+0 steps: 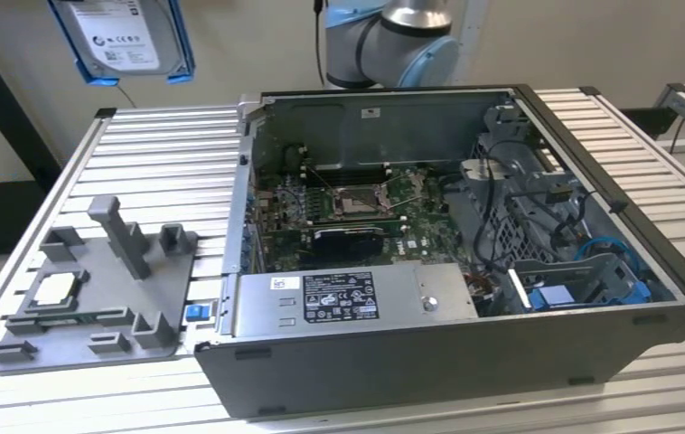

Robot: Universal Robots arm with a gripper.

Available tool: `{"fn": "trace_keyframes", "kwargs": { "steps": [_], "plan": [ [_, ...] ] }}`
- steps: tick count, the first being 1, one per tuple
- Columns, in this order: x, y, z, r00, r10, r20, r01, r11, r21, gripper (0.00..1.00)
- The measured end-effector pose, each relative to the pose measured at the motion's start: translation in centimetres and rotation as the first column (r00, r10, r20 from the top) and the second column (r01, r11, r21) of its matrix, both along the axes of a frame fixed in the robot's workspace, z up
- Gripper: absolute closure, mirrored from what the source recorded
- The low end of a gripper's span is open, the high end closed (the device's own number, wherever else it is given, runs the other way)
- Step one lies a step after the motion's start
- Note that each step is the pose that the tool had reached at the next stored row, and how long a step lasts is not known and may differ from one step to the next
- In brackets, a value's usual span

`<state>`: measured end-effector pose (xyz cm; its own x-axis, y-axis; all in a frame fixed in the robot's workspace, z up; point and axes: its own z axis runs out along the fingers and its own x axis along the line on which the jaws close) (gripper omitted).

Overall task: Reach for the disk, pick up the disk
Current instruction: 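Pick up the disk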

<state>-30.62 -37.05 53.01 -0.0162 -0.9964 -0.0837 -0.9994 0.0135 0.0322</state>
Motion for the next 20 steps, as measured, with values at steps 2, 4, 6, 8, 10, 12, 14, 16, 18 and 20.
{"fn": "trace_keyframes", "kwargs": {
  "steps": [2,4,6,8,10,12,14,16,18,20],
  "plan": [
    [0.7,0.0,0.0,1.0,0.0,-0.0002,0.0,1.0,0.0002,1.0],
    [1.4,0.0,0.0,1.0,0.0,-0.0004,0.0,1.0,0.0005,1.0],
    [2.1,0.0,0.0,1.0,0.0,-0.0007,0.0,1.0,0.0008,1.0],
    [2.8,0.0,0.0,1.0,0.0,-0.001,0.0,1.0,0.0009,1.0],
    [3.5,0.0,0.0,1.0,0.0,-0.0012,0.0,1.0,0.0012,1.0],
    [4.2,0.0,-0.01,1.0,0.0,-0.0013,0.0,1.0,0.0015,1.0],
    [4.9,0.0,0.0,1.0,0.0,-0.0017,0.0,1.0,0.0017,1.0],
    [5.7,0.0,0.0,1.0,0.0,-0.002,0.0,1.0,0.0019,1.0],
    [6.4,0.0,0.0,1.0,0.0,-0.0024,0.0,1.0,0.0021,1.0],
    [7.1,0.0,0.0,1.0,0.0,-0.0026,0.0,1.0,0.0025,1.0]
  ]
}}
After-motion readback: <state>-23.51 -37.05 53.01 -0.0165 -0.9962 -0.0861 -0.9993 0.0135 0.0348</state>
